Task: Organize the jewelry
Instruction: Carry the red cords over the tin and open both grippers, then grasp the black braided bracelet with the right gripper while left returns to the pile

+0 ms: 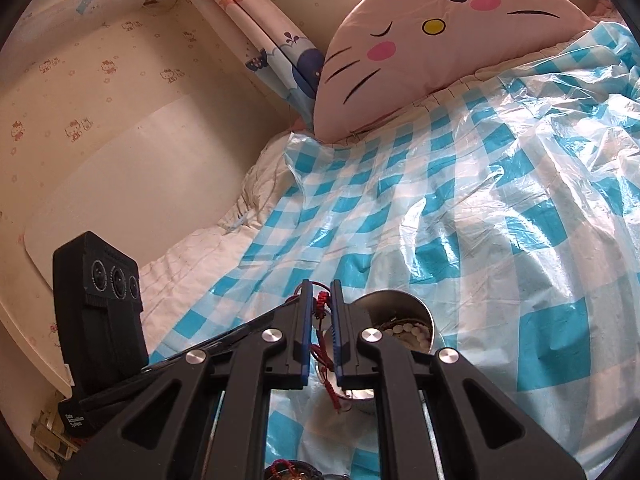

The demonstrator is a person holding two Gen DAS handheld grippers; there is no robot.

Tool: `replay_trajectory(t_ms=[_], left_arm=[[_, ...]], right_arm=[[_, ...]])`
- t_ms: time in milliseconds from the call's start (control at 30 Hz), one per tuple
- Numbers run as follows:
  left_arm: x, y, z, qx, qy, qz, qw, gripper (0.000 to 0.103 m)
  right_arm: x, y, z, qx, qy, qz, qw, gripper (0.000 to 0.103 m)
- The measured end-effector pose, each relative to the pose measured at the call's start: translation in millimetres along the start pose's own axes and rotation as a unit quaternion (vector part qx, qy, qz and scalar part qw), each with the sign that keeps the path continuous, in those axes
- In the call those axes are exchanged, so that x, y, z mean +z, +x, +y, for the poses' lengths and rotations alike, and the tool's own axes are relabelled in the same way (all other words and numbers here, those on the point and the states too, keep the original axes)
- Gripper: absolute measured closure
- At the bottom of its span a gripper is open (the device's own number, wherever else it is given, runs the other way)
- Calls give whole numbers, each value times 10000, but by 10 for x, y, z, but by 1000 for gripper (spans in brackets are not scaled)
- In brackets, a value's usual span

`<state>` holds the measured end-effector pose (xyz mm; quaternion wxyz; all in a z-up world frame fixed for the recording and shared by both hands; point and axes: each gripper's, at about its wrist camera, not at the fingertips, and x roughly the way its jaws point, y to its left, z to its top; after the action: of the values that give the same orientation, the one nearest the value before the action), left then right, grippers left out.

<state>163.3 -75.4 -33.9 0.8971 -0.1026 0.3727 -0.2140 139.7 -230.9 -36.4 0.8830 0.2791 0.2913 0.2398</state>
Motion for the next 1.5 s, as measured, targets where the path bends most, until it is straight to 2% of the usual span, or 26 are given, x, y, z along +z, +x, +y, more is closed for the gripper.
replay_trajectory(t_ms=[67, 100, 167, 233, 467, 500, 567, 633, 733, 867, 967, 1067, 1167, 1233, 1300, 1367, 1500], left_arm=[[-15, 70, 55, 226, -12, 150, 9996, 94], [-11, 74, 77, 305, 0, 169, 9994, 89], [4, 16, 125, 478, -39, 12, 9988, 59], [26, -57, 173, 550, -120, -174, 9983, 51], [61, -50, 382, 660, -576, -167, 9960, 48], [69, -28, 433, 620, -733, -160, 9953, 47], [72, 38, 510, 547, -935, -83, 9941, 46], [71, 117, 525, 546, -926, 37, 9942, 46], [62, 127, 447, 363, -732, 65, 9966, 46], [8, -3, 347, 543, -455, 59, 9975, 45], [-114, -119, 338, 674, -276, 393, 9966, 44], [-296, -226, 291, 897, 188, 787, 9927, 43], [-527, -379, 269, 1071, 595, 1033, 9871, 43], [-653, -494, 254, 1100, 767, 1131, 9845, 43], [-741, -596, 258, 1126, 848, 1194, 9828, 43], [-777, -672, 273, 1108, 804, 1243, 9827, 43], [-741, -836, 362, 1170, 544, 1085, 9857, 41]], right_arm=[[-22, 109, -73, -191, 104, 131, 9997, 61], [-27, 126, -108, -223, 167, 148, 9995, 54], [-18, 96, -137, -282, 192, 84, 9994, 54], [2, 46, -156, -331, 210, -26, 9992, 53], [24, -36, -304, -592, 492, -163, 9969, 47], [27, -42, -317, -638, 531, -170, 9964, 42], [29, -54, -342, -687, 594, -213, 9956, 39], [37, -61, -344, -689, 597, -221, 9956, 39], [40, -55, -349, -709, 592, -151, 9956, 39], [-51, -169, -355, -940, 690, 103, 9931, 39], [-166, -352, -295, -1069, 625, 264, 9919, 39], [-362, -481, -220, -1191, 531, 524, 9901, 39], [-600, -521, -76, -1340, 175, 916, 9866, 39], [-713, -540, 28, -1229, -20, 1034, 9870, 39], [-788, -542, 129, -945, -125, 1123, 9891, 39], [-839, -503, 229, -699, -253, 1264, 9892, 39], [-956, -374, 339, -448, -385, 1628, 9849, 39]])
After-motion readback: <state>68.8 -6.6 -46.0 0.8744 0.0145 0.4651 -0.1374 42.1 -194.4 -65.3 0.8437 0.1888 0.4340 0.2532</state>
